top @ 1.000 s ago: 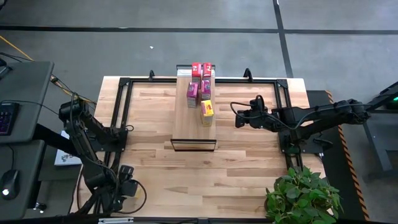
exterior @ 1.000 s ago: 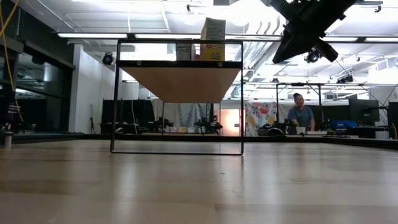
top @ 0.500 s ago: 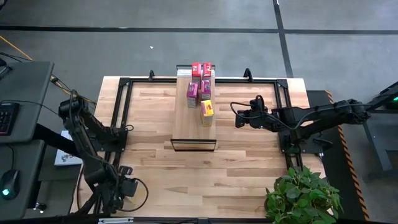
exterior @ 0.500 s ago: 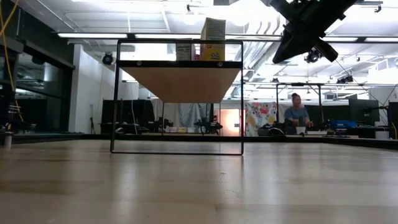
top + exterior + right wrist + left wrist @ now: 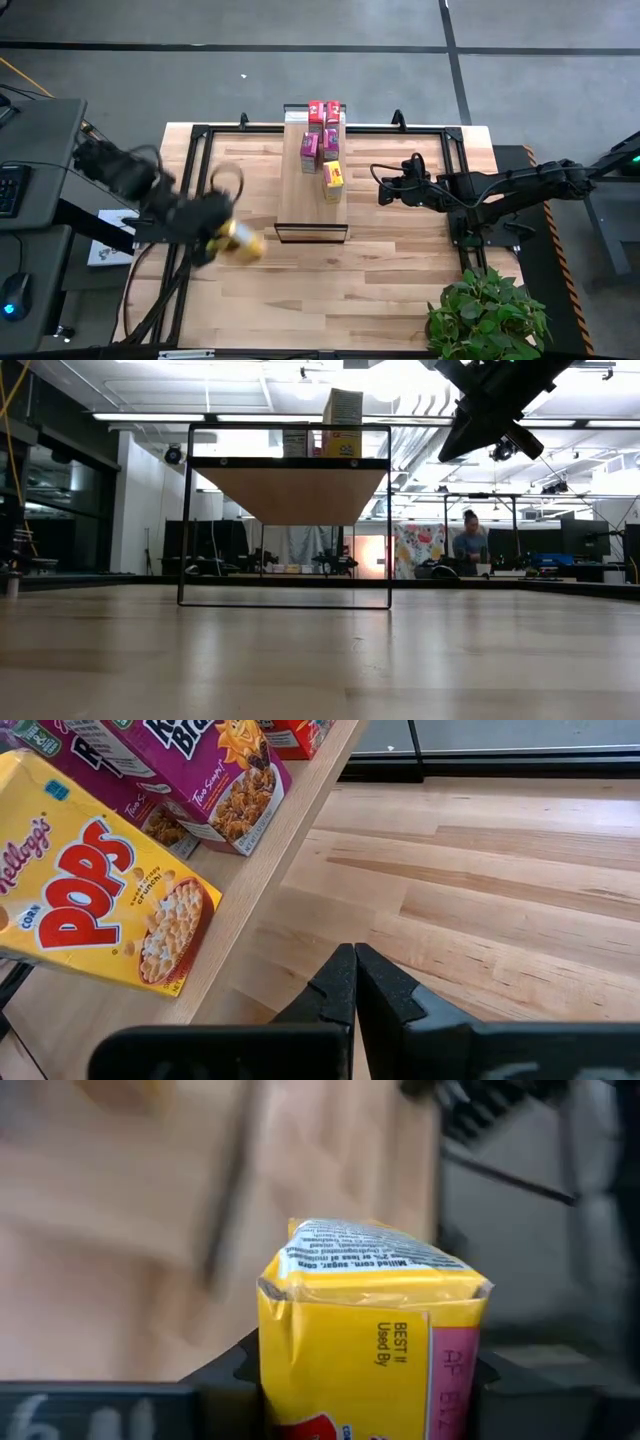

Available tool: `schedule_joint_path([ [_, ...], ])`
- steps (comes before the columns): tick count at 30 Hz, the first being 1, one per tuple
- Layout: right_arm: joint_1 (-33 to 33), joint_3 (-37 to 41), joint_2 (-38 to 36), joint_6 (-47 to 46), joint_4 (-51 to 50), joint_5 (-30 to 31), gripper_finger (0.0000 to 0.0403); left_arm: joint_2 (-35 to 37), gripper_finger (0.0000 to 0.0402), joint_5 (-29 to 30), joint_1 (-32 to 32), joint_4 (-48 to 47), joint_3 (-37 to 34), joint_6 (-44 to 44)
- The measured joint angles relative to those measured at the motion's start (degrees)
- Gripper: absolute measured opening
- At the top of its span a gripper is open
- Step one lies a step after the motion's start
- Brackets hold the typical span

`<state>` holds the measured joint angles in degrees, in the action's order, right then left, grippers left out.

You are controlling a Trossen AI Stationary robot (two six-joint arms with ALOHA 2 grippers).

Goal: Stack cereal on shelf
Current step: Put the yellow cereal box on the shelf aligned with the other yellow cereal box

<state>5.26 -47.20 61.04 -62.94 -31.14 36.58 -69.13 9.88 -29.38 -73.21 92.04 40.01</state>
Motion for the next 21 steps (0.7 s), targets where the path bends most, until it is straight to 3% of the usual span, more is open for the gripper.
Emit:
schedule_joint_path([
  [4,0.0,0.0,0.0,0.2,0.0,0.0,0.0000,-6.4,0.0147,3.1,11.3,-3.0,9.2,-15.5],
  [8,0.0,0.0,0.0,0.1,0.0,-0.1,0.0000,-13.5,0.0147,5.5,18.3,-5.5,13.3,-26.4],
  [21,0.0,0.0,0.0,-0.2,0.1,-0.1,0.0000,-28.7,0.0147,8.4,28.7,-4.7,13.9,-32.1],
])
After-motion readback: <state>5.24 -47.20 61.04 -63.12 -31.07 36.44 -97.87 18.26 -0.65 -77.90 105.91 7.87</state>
